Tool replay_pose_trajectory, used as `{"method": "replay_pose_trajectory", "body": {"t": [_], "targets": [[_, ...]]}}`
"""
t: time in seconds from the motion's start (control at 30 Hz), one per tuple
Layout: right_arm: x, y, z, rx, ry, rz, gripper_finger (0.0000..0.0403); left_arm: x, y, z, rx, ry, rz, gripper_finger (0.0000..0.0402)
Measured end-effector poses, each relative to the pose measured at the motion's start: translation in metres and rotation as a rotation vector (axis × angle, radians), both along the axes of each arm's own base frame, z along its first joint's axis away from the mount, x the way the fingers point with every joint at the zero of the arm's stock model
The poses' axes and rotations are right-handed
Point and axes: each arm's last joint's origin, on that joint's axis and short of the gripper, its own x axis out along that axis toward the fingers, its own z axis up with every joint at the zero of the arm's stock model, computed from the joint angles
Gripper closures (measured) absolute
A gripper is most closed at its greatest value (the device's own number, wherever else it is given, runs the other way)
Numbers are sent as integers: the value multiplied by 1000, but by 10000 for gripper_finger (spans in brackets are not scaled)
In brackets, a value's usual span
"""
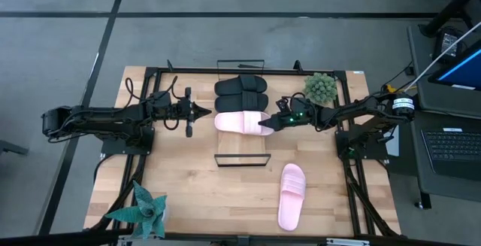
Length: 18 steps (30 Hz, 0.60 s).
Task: Pick and place slides into the shelf
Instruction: Put the top pink slide on the shelf
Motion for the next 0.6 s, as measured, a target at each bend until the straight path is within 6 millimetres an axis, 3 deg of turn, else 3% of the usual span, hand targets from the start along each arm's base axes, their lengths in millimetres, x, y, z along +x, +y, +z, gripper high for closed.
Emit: {"method": "replay_pose_trajectory", "body": {"t": [0.6], "targets": [[0,0,0,-46,-2,29,401,0,0,0,0,0,0,401]]}}
